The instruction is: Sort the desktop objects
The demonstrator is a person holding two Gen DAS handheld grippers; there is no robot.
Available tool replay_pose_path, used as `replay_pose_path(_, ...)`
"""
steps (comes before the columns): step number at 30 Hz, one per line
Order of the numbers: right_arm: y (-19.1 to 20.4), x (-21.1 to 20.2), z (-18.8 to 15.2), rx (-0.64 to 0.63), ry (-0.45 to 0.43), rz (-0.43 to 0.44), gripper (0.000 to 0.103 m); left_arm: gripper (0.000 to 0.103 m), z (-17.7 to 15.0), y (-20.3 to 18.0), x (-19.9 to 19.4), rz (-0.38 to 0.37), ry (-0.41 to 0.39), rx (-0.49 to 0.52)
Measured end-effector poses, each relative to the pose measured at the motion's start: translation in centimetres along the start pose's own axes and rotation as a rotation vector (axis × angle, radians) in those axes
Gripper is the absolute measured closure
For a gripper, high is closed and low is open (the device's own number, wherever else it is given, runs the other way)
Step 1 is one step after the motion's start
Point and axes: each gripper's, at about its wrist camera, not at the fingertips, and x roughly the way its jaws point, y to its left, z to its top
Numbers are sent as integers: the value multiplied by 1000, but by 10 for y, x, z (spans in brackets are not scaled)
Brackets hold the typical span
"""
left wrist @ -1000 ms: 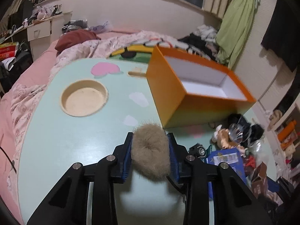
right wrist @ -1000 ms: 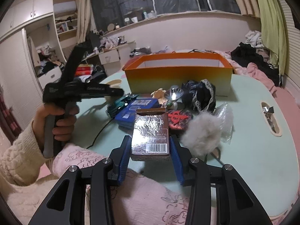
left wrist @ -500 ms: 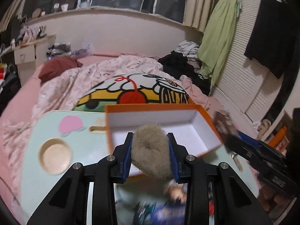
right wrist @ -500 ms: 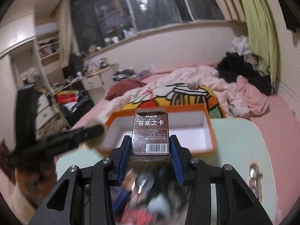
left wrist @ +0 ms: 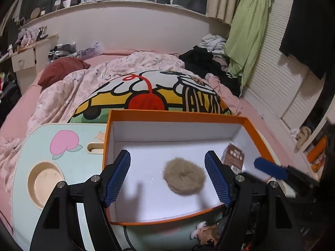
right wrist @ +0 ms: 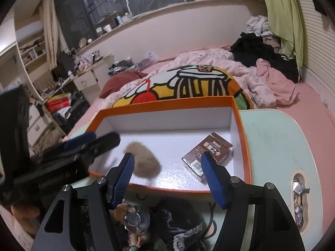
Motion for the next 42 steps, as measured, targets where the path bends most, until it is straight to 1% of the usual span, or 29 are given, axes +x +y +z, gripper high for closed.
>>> replay_pose_path(1,4,-1,-2,-14,2,-5,35,30,1,2,-2,-15,-3,-11)
replay_pose_path(3,5,-3,-1,-18,2,-13,35,29,1,4,-17,-39,-49,-19)
replay_pose_path(4,4,-12,0,-10,-27,-8,35,29,0,4,-29,-39,-80,-11)
replay_pose_path(5,3,-26,0,2,-82,2,35,29,-2,3,-44,-36,-108,-2)
replay_pose_path(6,2,-40,-2,11,-129,10,32,29,-5,2,-54,-39,-118,3)
replay_pose_path(7,2,-56,-4,19,-171,15,29,24,-12,2,-69,-50,-111,3)
replay_pose_path(8,2,-73,-9,24,-199,16,19,20,-17,2,-76,-59,-97,3)
replay_pose_path(9,2,-84,-15,21,-209,16,14,20,-26,2,-84,-72,-81,8)
replay_pose_path(10,3,-95,-23,11,-209,16,14,20,-39,1,-91,-84,-61,26)
replay_pose_path(11,5,-103,-34,-7,-192,17,14,20,-56,-2,-96,-77,-37,58)
replay_pose_path(13,9,-109,-59,-43,-144,15,14,20,-86,-2,-100,-26,-4,86)
replay_pose_path(15,11,-105,-92,-74,-77,-25,14,20,-116,-1,-92,25,53,86)
replay_pose_path(16,11,-103,-105,-76,-56,-51,14,20,-124,-1,-86,30,83,82)
replay_pose_path(17,9,-98,-121,-74,-29,-83,14,19,-133,2,-78,38,119,55)
replay_pose_path(18,7,-97,-131,-70,-13,-100,14,19,-138,3,-73,40,130,34)
replay_pose_path(19,6,-95,-139,-62,-2,-118,14,18,-141,1,-75,64,101,49)
replay_pose_path(20,4,-91,-145,-64,14,-143,14,16,-144,-5,-72,104,107,77)
replay_pose_path(21,2,-84,-147,-69,48,-159,10,15,-146,-11,-69,133,111,116)
replay_pose_path(22,2,-78,-148,-94,62,-176,7,9,-149,-20,-64,164,128,169)
replay_pose_path(23,2,-73,-147,-109,80,-187,4,2,-152,-27,-60,163,139,213)
replay_pose_path(24,1,-72,-147,-111,80,-193,3,0,-154,-30,-59,146,146,226)
replay_pose_path(26,0,-71,-149,-118,76,-203,3,0,-153,-28,-58,148,144,217)
replay_pose_path(30,-3,-70,-151,-125,75,-196,1,0,-154,-27,-59,151,141,214)
replay_pose_path(35,-1,-70,-150,-126,69,-182,0,0,-153,-30,-60,148,136,218)
replay_pose_path(41,-2,-73,-151,-113,49,-169,0,0,-153,-29,-61,146,134,218)
replay_pose_path(42,-3,-75,-152,-107,34,-150,3,0,-153,-29,-61,146,134,218)
